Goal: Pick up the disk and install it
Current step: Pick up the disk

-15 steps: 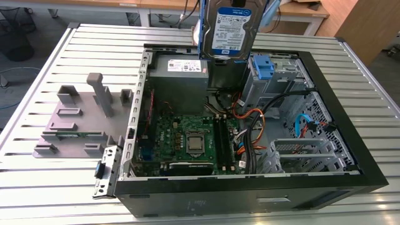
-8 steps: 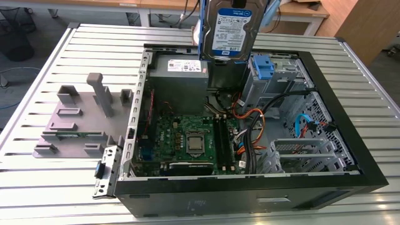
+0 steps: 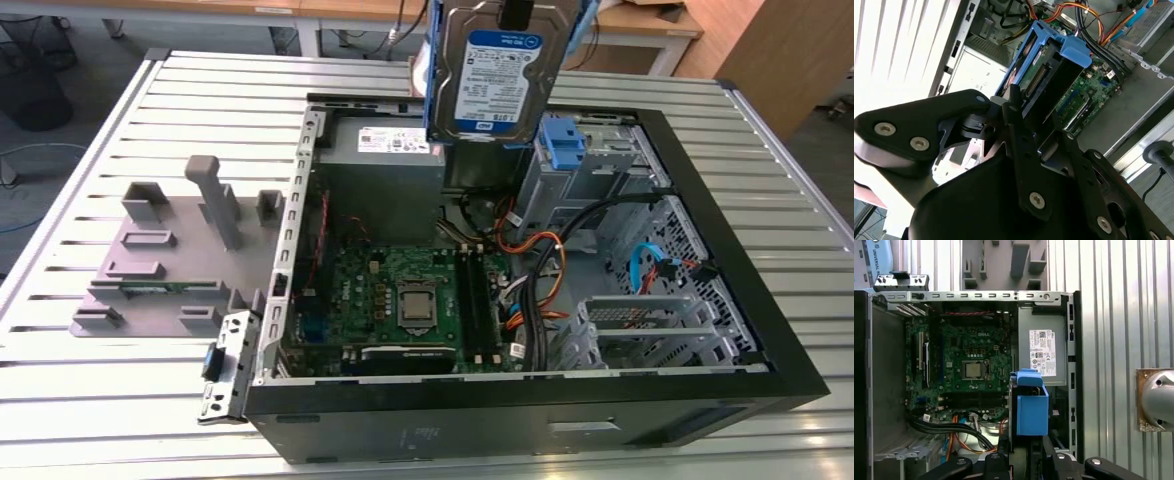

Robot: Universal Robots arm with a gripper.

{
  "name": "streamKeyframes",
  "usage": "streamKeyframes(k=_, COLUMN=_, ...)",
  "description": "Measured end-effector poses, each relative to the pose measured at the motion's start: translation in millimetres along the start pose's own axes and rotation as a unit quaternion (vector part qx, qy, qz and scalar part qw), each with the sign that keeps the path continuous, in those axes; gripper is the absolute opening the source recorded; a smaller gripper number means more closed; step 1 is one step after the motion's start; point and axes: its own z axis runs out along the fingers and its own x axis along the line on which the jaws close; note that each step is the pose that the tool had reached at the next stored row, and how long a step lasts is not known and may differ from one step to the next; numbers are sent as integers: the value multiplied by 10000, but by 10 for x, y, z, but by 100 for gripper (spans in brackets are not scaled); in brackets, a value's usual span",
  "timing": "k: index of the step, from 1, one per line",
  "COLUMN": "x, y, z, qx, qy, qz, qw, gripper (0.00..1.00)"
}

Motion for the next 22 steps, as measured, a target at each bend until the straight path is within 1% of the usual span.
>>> streamKeyframes(k=10, x=251, y=-10, z=0, qx=0, qy=0, qz=0, qw=10000, gripper=35)
streamKeyframes(k=22, x=520, y=-19, z=-2, qx=0, qy=-1, qz=0, qw=10000, gripper=35)
